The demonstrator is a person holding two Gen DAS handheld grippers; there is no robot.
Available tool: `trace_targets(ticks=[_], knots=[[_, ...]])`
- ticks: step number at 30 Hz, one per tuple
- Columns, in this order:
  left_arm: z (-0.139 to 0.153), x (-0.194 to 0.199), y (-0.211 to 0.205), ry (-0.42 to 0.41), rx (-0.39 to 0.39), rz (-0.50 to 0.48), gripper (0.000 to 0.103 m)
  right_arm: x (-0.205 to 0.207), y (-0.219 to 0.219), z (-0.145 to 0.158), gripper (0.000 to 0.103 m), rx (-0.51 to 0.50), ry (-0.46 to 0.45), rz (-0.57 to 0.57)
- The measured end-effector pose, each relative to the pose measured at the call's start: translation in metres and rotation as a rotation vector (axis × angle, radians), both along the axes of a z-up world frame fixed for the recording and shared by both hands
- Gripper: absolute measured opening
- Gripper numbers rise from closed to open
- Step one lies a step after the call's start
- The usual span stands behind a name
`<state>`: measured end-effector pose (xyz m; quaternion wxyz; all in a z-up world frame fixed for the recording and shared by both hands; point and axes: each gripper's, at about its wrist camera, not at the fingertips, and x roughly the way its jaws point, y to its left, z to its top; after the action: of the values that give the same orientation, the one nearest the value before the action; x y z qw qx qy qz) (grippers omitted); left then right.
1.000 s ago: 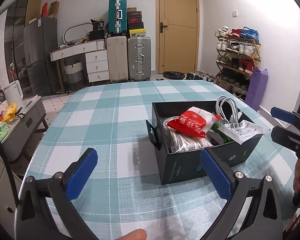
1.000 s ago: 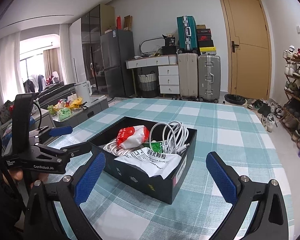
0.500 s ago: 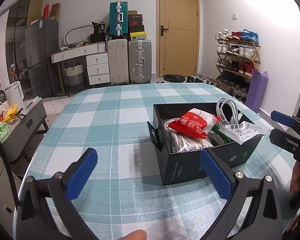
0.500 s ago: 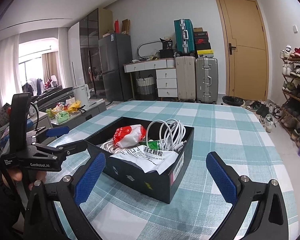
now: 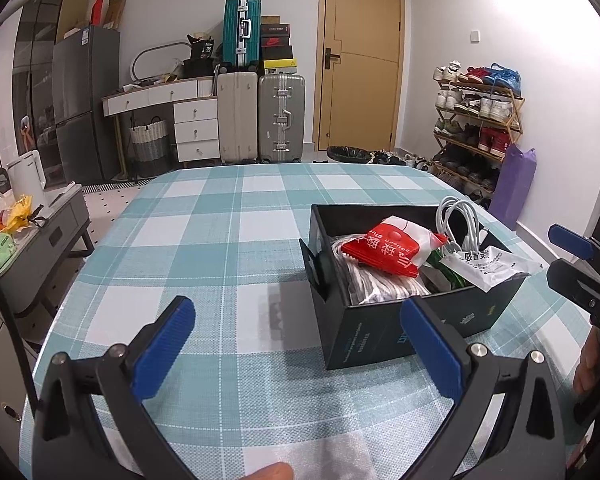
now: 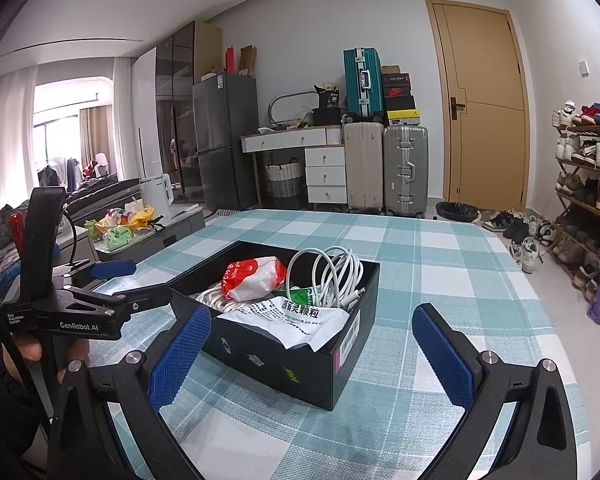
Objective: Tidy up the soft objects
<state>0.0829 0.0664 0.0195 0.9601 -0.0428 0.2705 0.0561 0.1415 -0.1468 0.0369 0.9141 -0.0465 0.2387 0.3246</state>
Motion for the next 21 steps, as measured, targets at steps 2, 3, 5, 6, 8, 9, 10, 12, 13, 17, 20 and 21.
trace_targets(ticks=[2,3,5,6,8,9,10,12,13,17,20,21], knots=[[0.0000,0.0001,0.0005,-0.001,0.001,-0.001,0.103,-0.0005,0.0002,0.0000,0.102,0.001,0.003,0.000],[0.0000,-0.0001,0.0003,-0.001,0.000,-0.001,0.103,-0.0014,-0.0002,0.0002,0.102,0.002,0.001,0.000],[0.0000,-0.0002,0.0005,-0.001,-0.003,-0.002,0.103,-0.0019,0.0001,0.0003,0.102,0.001,-0.001,0.001],[0.0000,-0.0005,0.0000,-0.002,-0.002,0.000,0.103,-0.0014,0.0003,0.0001,0.102,0.000,0.001,0.001],[0.0002,-0.0006,0.0001,-0.003,-0.006,0.000,0.103,-0.0014,-0.0005,0.0002,0.102,0.001,0.001,0.000],[0.0003,-0.0007,0.0003,-0.004,-0.007,-0.001,0.103,-0.0016,-0.0001,0.0001,0.102,0.001,0.003,0.001],[0.0002,-0.0004,0.0002,-0.004,-0.005,0.000,0.103,-0.0015,-0.0003,0.0002,0.102,0.001,0.003,0.002],[0.0002,-0.0005,0.0003,-0.003,-0.005,0.000,0.103,-0.0018,-0.0001,0.0003,0.102,0.000,0.002,0.001],[0.0002,-0.0005,0.0002,-0.003,-0.005,0.000,0.103,-0.0014,-0.0002,0.0002,0.102,0.000,0.002,0.002],[0.0002,-0.0007,0.0002,-0.002,-0.006,-0.001,0.103,-0.0020,-0.0001,0.0001,0.103,0.001,0.001,0.002],[0.0004,-0.0009,0.0001,-0.003,-0.005,-0.002,0.103,-0.0019,-0.0001,0.0001,0.102,-0.001,0.001,-0.005],[0.0005,-0.0009,0.0000,-0.004,-0.005,-0.002,0.103,-0.0018,-0.0001,-0.0001,0.102,0.002,0.003,-0.002]])
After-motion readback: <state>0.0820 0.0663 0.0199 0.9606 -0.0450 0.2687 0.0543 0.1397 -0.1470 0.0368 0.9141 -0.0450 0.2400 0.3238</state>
